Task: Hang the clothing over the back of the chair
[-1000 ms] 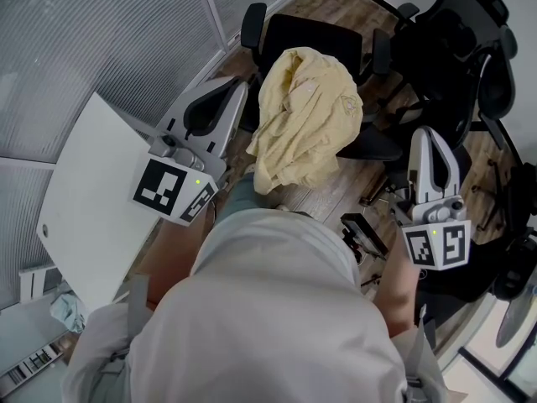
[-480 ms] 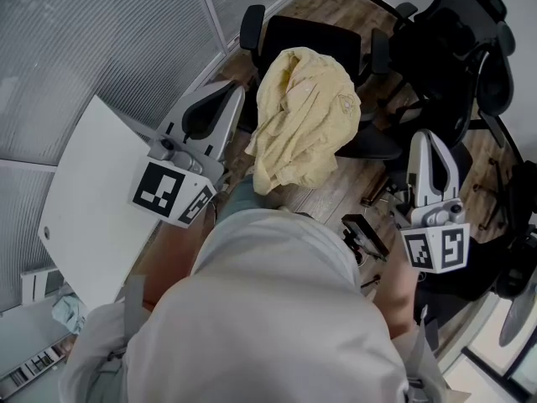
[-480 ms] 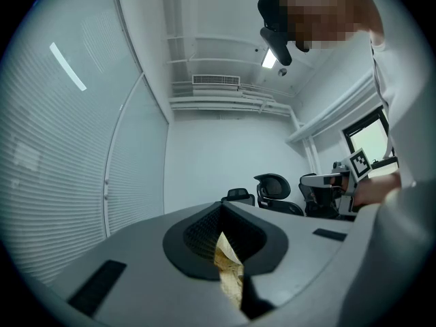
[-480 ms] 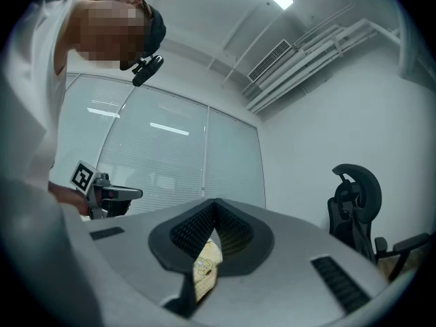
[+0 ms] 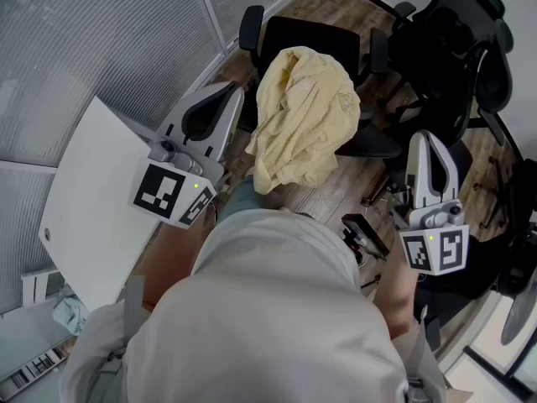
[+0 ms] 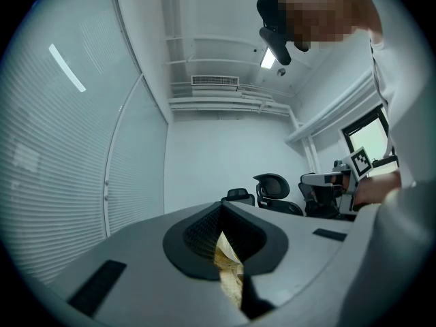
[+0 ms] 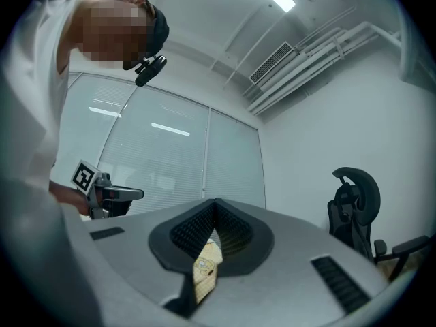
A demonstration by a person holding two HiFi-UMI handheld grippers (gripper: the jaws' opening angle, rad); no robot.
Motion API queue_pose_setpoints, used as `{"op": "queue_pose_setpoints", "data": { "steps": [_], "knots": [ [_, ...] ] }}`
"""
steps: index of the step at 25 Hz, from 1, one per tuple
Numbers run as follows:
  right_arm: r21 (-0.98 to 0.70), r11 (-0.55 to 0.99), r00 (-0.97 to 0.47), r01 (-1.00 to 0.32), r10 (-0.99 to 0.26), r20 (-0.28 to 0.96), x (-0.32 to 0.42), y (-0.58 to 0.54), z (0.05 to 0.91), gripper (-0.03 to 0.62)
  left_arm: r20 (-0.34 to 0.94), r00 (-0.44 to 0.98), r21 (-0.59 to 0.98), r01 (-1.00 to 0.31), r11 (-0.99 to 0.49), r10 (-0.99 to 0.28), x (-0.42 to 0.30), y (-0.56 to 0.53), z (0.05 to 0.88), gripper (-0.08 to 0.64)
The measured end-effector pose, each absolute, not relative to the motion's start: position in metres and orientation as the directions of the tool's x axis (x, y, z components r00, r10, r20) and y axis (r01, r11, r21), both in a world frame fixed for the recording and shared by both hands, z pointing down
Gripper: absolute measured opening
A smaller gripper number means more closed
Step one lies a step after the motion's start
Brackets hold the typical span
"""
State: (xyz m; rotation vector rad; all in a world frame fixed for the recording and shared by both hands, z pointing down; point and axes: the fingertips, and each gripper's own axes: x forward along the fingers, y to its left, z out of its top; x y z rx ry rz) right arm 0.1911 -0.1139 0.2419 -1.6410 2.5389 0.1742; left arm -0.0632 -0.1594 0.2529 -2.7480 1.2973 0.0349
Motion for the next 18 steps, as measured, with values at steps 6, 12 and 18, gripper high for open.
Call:
{"op": "queue_pose_setpoints", "data": {
  "steps": [6,12,18],
  "knots": [
    [0.037,0.407,-0.408,-0.913,-0.9,-0.155,0.1894,-0.1133,0.2435,0.02,-0.06,0.633,-0.075,-0.774,-0.629,-0.772,-0.0652,-0.1587,0.2572,0.012],
    [0.039,0.403,-0.404,-0.915,-0.902,-0.151,0.1895,-0.1133,0.2452,0.02,-0.058,0.628,-0.068,-0.778,-0.625,-0.776,-0.0658,-0.1573,0.2601,0.012],
    [0.04,0.388,-0.389,-0.921,-0.906,-0.164,0.1916,-0.113,0.2431,0.021,-0.055,0.618,-0.064,-0.786,-0.615,-0.784,-0.069,-0.157,0.2608,0.012]
  ]
}}
